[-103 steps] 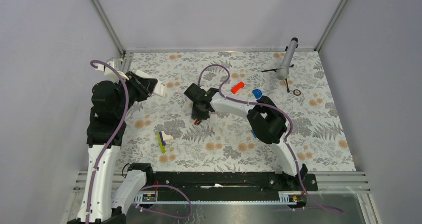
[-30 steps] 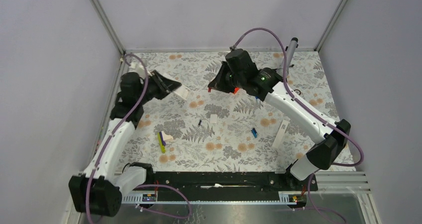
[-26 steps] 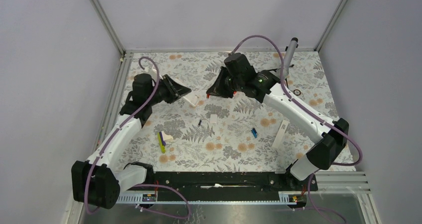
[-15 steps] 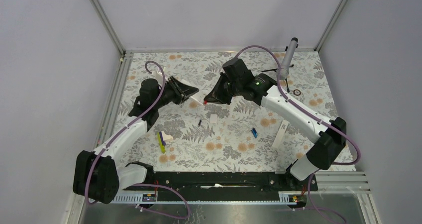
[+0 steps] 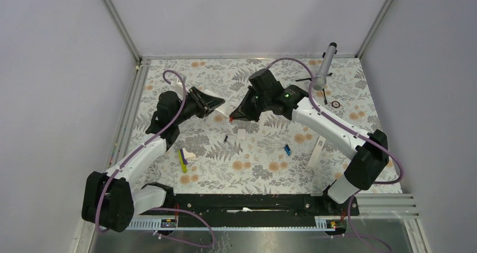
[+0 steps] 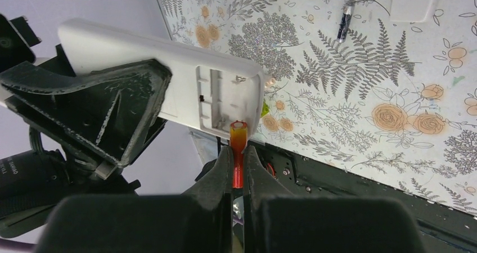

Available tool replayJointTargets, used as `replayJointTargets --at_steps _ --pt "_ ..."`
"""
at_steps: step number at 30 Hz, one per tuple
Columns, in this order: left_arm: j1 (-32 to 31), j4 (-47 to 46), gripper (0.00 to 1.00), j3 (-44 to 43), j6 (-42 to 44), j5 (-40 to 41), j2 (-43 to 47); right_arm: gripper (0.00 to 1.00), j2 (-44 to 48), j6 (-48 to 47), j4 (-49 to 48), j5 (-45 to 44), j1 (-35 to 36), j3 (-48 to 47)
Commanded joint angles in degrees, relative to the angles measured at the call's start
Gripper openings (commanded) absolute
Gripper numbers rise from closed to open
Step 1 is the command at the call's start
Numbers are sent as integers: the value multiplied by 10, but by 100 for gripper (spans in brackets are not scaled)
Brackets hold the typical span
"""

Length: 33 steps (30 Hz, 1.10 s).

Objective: Load the batteries into the remote control

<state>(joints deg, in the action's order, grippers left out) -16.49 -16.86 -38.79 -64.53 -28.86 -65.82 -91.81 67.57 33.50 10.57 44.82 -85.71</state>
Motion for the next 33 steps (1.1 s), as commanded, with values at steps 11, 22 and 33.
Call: replayJointTargets --at_steps 11,22,33 --pt "-1 -71 0 29 2 -5 42 2 -5 54 -44 -5 5 31" --pt "-1 -74 0 35 22 -20 62 8 -14 76 -44 6 5 43" --pt "-1 -75 0 43 29 -24 78 15 -6 107 -62 12 4 63"
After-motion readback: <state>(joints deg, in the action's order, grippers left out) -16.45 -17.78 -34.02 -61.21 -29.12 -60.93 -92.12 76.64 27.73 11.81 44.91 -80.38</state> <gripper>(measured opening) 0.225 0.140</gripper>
